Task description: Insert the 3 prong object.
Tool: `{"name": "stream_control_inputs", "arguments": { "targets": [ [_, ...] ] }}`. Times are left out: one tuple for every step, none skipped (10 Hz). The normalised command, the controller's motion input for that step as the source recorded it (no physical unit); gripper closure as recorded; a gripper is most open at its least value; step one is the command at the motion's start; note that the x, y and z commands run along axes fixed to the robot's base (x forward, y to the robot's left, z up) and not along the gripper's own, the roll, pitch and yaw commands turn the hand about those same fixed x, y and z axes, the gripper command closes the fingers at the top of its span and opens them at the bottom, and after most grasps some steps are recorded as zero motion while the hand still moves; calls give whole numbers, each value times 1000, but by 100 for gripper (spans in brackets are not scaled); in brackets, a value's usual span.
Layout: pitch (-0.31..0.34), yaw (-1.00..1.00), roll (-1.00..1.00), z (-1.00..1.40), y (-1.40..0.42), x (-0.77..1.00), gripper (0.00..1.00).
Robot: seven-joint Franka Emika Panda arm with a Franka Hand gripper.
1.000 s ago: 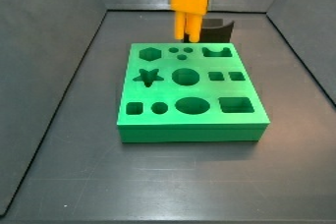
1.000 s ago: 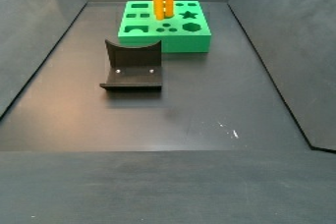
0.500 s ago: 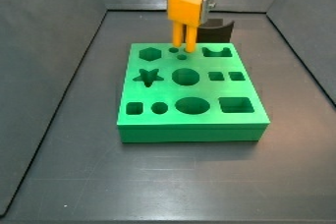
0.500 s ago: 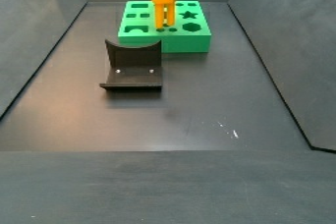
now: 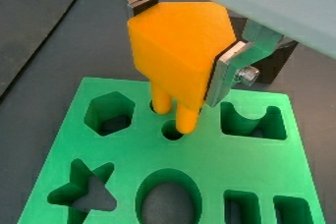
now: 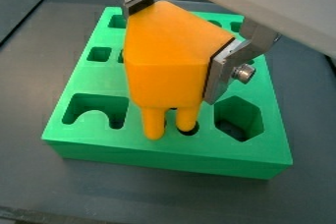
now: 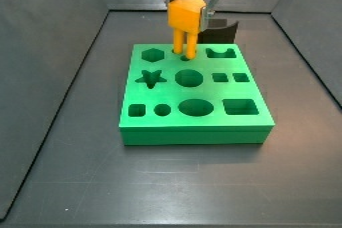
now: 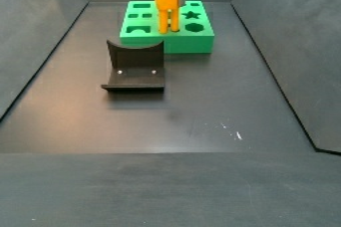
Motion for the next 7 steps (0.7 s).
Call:
{"name": "stream_control_inputs", "arguments": {
  "targets": [
    [-56,-449,19,-317,0,0,100],
    [-79,-894,0,-374,23,-9,100],
    [-91,-1000,0,-420,0,-9,100],
    [-73,-1000,0,-426,0,-23,100],
    [-67,-909,-26,-260,0,-209,100],
    [-27,-523,-61,-63,77,-211,100],
    [0,0,0,0,0,54,100]
  ]
}}
